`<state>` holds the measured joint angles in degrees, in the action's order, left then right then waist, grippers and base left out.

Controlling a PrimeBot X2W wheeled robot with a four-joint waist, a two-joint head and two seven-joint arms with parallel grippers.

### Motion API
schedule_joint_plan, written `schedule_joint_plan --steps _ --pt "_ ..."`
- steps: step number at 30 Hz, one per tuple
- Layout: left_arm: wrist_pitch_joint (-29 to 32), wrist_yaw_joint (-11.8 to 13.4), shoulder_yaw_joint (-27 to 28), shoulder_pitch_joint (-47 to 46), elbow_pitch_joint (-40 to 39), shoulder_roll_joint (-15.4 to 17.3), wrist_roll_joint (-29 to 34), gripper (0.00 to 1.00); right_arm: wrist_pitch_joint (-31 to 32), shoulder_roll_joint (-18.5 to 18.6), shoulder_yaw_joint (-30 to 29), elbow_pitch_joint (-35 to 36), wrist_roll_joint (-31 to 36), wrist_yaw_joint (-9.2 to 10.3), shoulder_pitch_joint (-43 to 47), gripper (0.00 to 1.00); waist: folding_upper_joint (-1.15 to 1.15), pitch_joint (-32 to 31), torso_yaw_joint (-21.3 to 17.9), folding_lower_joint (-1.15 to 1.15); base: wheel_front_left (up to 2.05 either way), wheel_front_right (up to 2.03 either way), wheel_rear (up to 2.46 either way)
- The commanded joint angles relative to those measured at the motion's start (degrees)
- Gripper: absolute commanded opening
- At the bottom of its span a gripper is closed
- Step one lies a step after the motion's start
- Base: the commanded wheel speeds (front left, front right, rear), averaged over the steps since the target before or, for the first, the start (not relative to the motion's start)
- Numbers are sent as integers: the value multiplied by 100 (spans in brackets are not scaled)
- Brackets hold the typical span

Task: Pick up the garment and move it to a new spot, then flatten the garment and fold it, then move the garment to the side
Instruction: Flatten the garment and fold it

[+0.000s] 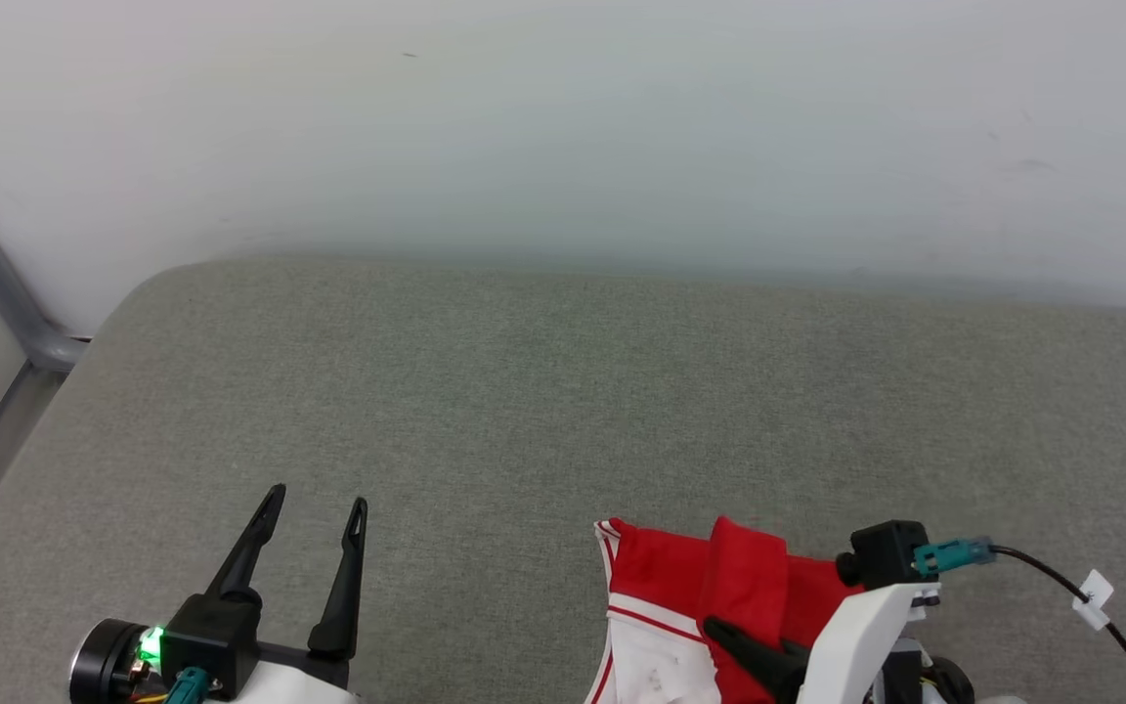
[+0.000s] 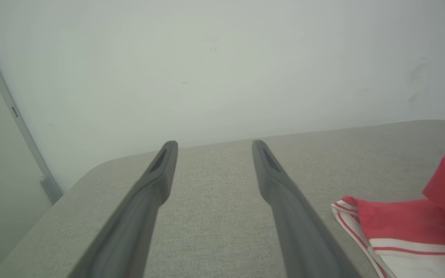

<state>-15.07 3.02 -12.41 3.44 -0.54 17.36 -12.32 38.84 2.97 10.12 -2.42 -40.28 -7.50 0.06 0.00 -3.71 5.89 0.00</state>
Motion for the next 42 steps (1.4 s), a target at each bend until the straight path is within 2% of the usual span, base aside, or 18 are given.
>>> schedule_joint_plan --steps 1,6,7,8,9,13,17,20,25,28,31,33,38,42 --pt "-13 -37 27 68 10 -22 41 100 -174 -15 124 -184 -58 3 -118 0 0 -9 44 0 0 0 0" --pt "-13 -81 39 62 25 -51 67 100 -658 -14 304 -981 -113 3 -387 0 0 6 153 0 0 0 0" --pt "-13 -94 39 61 28 -56 71 100 -739 -14 335 -1137 -74 3 -444 16 0 11 169 0 0 0 0" --pt "-13 -101 42 62 32 -59 79 100 -817 -16 396 -1263 -42 3 -518 76 0 17 183 0 0 0 0" --pt "-13 -99 48 63 37 -61 88 100 -879 -17 467 -1371 -49 3 -569 100 0 22 195 0 0 0 0" --pt "-13 -119 79 78 49 -62 108 100 -1127 -11 904 -1625 -187 3 -713 100 0 39 211 0 0 0 0" --pt "-13 -135 84 76 76 -82 119 100 -1240 -12 1379 -1579 -633 3 -822 100 0 46 191 0 0 0 0" --pt "-13 -146 94 64 95 -96 140 100 -1352 -6 1528 -1503 -653 3 -952 100 0 41 149 0 0 0 0" --pt "-13 -185 92 44 91 -132 159 100 -1599 -8 1204 -1468 85 3 -1199 100 0 41 57 0 0 0 0" --pt "-13 -194 84 39 94 -166 167 100 -1804 27 918 -1298 901 3 -1369 100 0 57 0 0 0 0 0" --pt "-13 -211 89 29 83 -206 194 100 -2224 514 772 -1079 2021 6 -1455 100 0 82 -54 0 0 0 0" --pt "-13 -224 104 24 75 -237 194 100 -2482 611 542 -966 2435 4 -1427 100 0 100 -91 0 0 0 0" --pt "-13 -258 122 17 64 -286 210 100 -2971 1007 -52 -698 2962 5 -1307 100 0 151 -200 0 0 0 0" --pt "-13 -298 149 -13 56 -330 225 100 -3288 1163 -489 -384 3139 4 -1164 100 0 191 -282 0 0 0 0"
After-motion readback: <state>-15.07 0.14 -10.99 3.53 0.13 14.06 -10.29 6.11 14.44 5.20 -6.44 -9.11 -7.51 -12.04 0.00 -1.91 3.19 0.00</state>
